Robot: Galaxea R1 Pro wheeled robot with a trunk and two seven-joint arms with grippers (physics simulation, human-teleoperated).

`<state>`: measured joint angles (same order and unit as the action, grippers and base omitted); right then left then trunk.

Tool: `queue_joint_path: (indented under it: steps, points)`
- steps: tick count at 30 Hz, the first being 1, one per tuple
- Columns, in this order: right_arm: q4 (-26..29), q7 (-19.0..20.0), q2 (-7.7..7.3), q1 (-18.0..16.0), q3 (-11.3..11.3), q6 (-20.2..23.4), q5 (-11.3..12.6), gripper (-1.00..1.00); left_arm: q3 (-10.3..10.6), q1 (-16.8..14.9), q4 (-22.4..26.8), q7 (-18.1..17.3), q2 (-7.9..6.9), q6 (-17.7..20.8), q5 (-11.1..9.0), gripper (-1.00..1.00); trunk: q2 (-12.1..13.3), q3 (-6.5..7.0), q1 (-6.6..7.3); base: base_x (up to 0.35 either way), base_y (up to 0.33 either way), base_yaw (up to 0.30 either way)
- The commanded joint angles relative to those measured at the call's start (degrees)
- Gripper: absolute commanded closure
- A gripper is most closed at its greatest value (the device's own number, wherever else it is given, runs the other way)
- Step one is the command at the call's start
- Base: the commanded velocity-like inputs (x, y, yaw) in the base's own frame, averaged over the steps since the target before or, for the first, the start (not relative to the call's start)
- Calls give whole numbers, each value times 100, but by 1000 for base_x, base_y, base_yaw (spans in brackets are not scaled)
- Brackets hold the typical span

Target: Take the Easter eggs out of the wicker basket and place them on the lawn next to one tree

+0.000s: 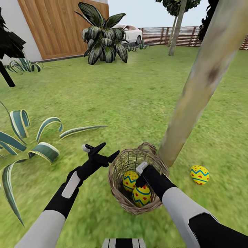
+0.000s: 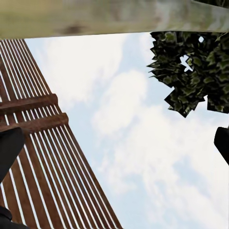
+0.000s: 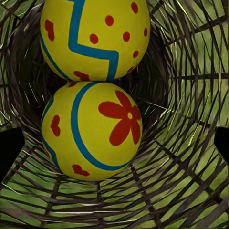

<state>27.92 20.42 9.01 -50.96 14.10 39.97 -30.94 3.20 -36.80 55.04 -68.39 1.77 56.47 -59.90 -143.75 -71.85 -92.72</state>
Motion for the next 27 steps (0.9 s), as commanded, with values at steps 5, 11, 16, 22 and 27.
queue_joint_path:
  steps: [5,11,16,22,27]
  points:
    - [17,47,-5,-2,14,13,-62,-100,5,-3,-2,-8,-1,38,-22,-100,-9,-116,-11,0,0,0]
    - [39,31,-24,-2,10,2,-64,-100,5,-3,-2,-8,-1,37,-22,-100,-17,-249,-27,0,0,0]
    - [78,24,-18,-2,6,2,-63,-100,5,-3,-2,-8,-3,35,-22,-100,-24,-359,-40,0,0,0]
    - [138,17,-29,-2,3,-27,-67,-100,5,-3,-2,-8,-4,36,-22,-100,-32,-492,-55,0,0,0]
    - [185,9,-26,-2,-37,-46,-62,-100,5,-3,-2,-8,-7,38,-22,-100,-38,-603,-68,0,0,0]
